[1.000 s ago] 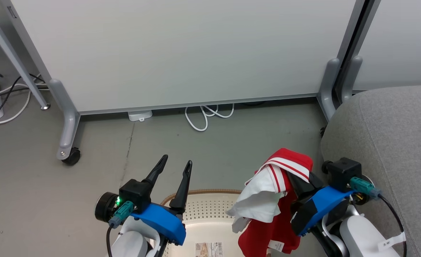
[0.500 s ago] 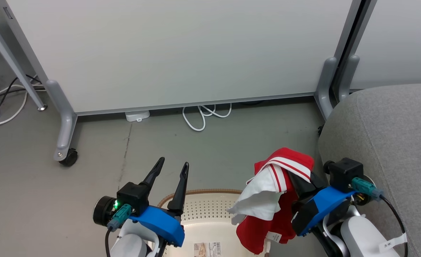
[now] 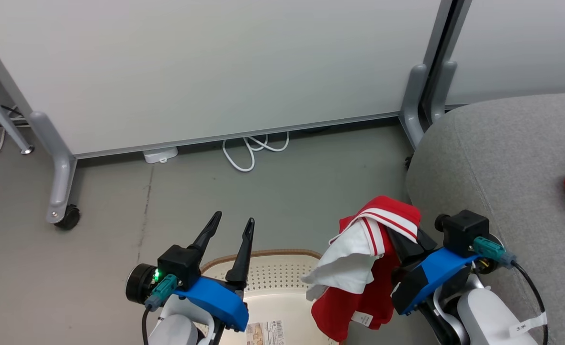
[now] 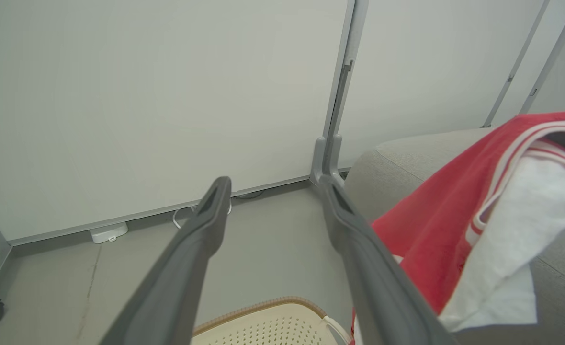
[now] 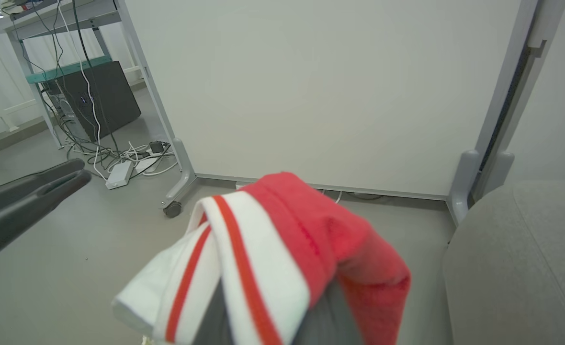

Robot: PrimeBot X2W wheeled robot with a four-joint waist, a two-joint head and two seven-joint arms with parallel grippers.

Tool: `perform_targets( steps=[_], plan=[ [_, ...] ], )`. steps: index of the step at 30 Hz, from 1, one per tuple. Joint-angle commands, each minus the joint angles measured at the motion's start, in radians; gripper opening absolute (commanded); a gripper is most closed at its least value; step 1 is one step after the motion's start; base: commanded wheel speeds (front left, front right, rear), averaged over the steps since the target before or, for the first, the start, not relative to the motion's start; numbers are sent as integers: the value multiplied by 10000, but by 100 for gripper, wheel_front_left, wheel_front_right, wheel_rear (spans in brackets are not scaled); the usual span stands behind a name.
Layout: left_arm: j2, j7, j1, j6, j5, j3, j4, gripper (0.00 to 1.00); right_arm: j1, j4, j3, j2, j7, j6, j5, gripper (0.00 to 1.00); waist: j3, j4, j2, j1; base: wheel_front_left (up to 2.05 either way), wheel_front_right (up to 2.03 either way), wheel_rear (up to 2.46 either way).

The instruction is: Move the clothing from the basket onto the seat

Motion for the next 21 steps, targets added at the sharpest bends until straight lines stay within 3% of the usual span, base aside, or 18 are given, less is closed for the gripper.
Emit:
perform_targets(
  steps=[1,21],
  plan=[
    [28,-27,5,-19,26,22,-44,100,-93,-35,-29,20,-75,1,-18,0,126,-334,0,0,0,0,0],
    [113,-27,-315,-21,156,-37,-120,100,-204,91,-182,129,-284,3,1,0,460,-2902,0,0,0,0,0]
  ],
)
